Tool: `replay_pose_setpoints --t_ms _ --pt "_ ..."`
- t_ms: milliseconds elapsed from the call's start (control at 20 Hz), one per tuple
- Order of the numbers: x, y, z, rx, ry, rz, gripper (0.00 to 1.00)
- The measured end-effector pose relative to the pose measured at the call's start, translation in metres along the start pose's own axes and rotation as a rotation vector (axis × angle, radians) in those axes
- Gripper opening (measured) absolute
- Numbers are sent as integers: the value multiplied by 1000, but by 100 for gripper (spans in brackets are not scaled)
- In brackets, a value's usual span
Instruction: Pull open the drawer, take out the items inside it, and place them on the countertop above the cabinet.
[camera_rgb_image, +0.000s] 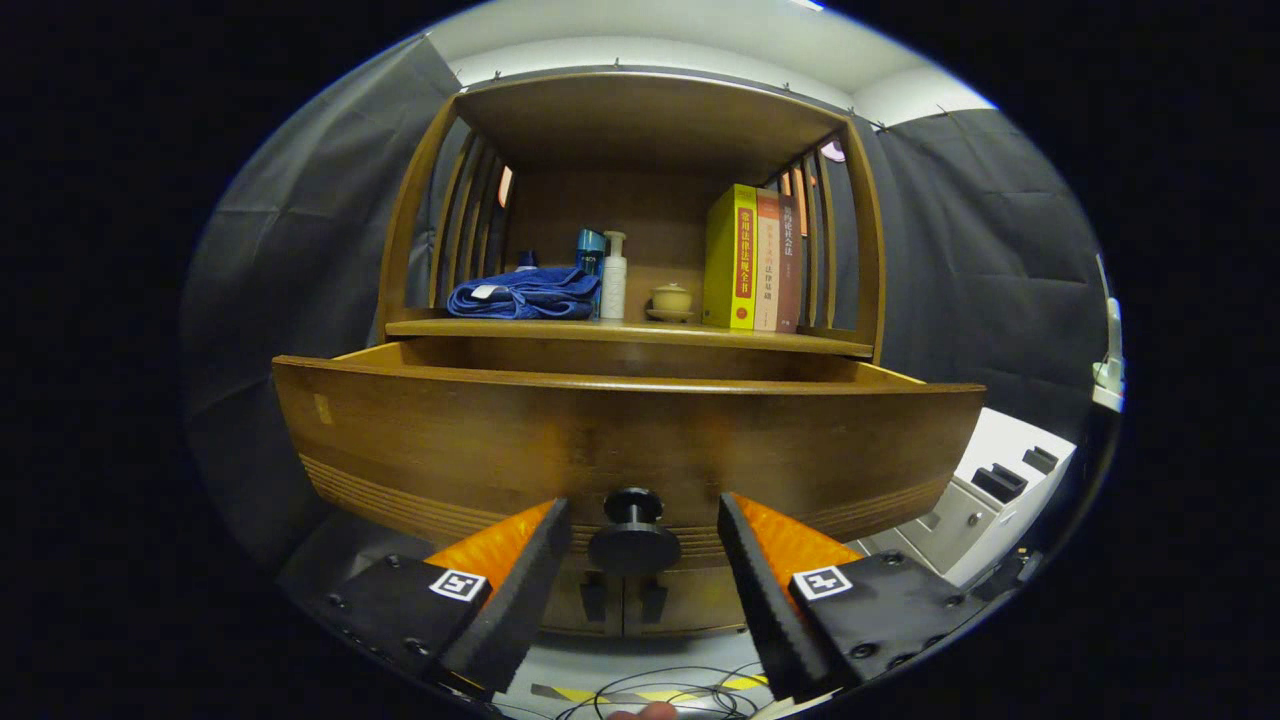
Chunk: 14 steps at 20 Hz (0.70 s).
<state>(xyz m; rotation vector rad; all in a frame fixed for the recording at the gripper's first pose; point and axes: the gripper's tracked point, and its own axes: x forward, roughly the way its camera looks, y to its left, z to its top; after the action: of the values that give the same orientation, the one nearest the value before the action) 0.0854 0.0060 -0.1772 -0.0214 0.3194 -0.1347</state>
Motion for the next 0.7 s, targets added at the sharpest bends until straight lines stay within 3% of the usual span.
replay_pose_setpoints --t_ms 200,350,450,550,700 --pt "-23 9 37 -30 -47 13 97" --pt "-42 10 95 -53 -100 -3 98" --pt "-31 8 133 -68 -76 -40 98" --pt "-9 -9 148 -113 62 -127 98" --pt "38 -26 120 -165 419 -197 98"
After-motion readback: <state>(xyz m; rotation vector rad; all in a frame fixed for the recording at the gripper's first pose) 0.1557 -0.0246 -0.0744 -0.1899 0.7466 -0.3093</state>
